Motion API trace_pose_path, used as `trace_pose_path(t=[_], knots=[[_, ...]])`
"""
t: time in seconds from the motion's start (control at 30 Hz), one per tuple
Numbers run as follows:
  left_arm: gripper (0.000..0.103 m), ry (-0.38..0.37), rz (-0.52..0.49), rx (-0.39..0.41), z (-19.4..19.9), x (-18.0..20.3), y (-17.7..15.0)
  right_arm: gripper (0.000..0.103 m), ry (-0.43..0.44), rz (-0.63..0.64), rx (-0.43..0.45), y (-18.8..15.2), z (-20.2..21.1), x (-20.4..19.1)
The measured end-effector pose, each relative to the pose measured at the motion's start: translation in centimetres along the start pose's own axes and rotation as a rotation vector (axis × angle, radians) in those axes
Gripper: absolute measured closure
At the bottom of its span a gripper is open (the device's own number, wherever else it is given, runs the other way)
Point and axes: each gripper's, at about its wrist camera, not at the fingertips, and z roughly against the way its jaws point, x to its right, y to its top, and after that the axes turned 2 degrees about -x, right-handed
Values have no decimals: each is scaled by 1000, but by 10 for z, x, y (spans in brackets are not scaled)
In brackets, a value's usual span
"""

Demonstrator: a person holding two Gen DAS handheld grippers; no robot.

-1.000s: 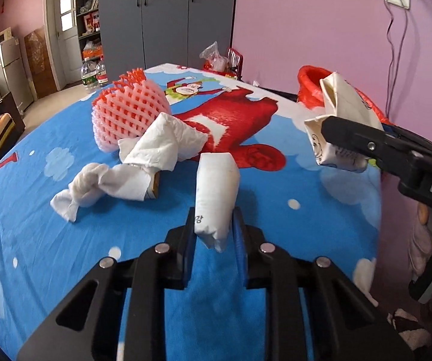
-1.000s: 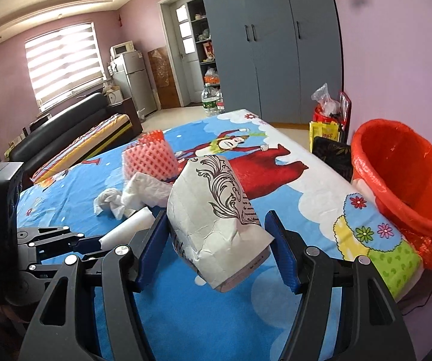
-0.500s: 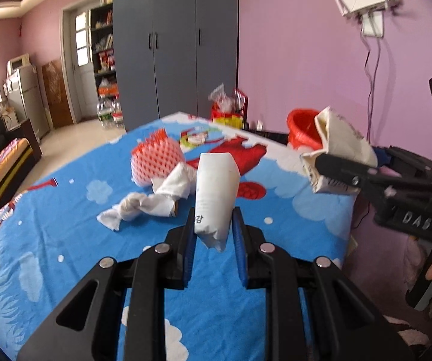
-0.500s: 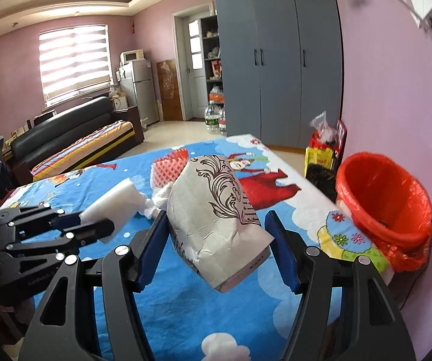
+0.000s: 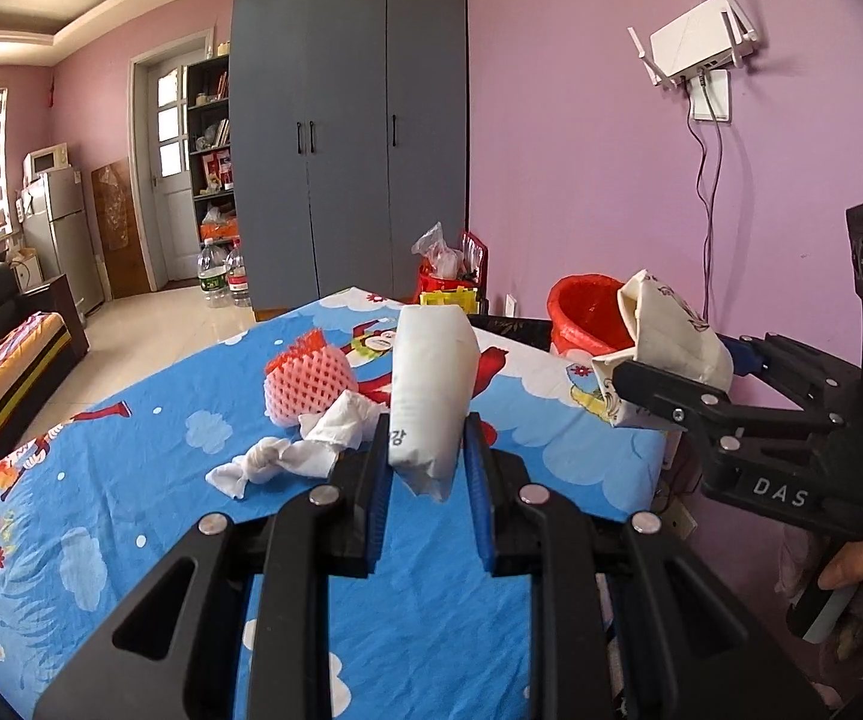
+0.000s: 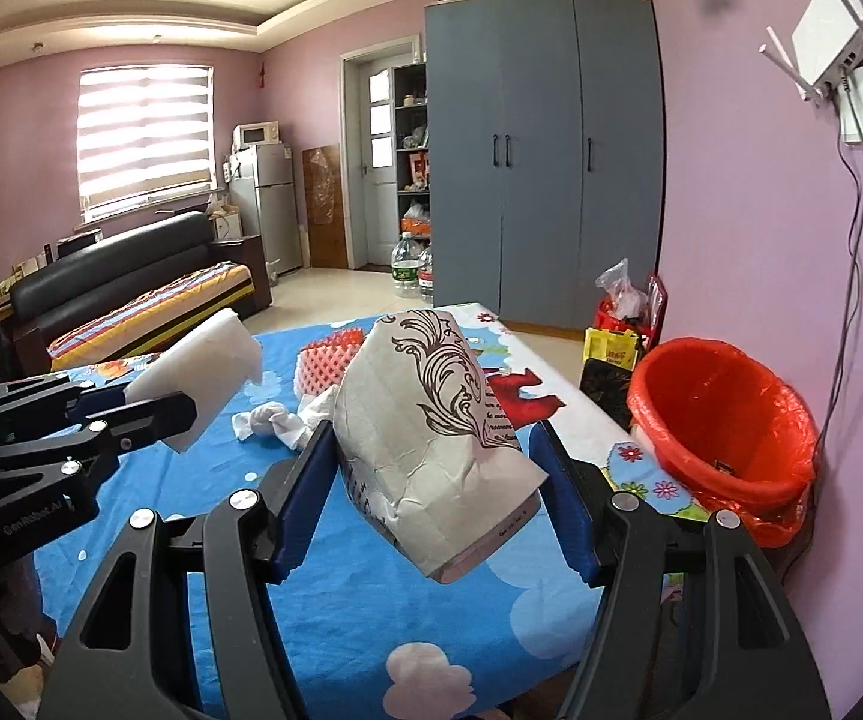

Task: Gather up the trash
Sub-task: 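Carry the paper bag and tissue in both tools over the red bin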

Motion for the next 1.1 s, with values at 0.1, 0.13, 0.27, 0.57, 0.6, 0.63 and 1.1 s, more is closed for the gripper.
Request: trace_pose_path(t=[0.1, 0.13, 0.27, 0.57, 0.6, 0.63, 1.1], knots=[[81, -6, -19, 7, -2, 8, 5, 40, -14, -15, 8, 0, 2, 10], [81, -10, -24, 8, -3, 10, 6, 40, -19, -22, 11, 0, 3, 13], [80, -36, -47, 16, -14, 24, 17, 40, -48, -41, 23, 1, 6, 29], [80, -140, -72, 33, -47, 56, 48, 40, -157, -95, 44, 1, 11, 83], [80, -152, -77, 35, -52, 61, 53, 40, -175, -100, 47, 1, 11, 91], [80, -160, -80, 36, -54, 64, 56, 40, -187, -105, 49, 1, 11, 97], [80, -313, -158, 37, -141, 128, 116, 41, -306, -174, 32, 1, -18, 180]])
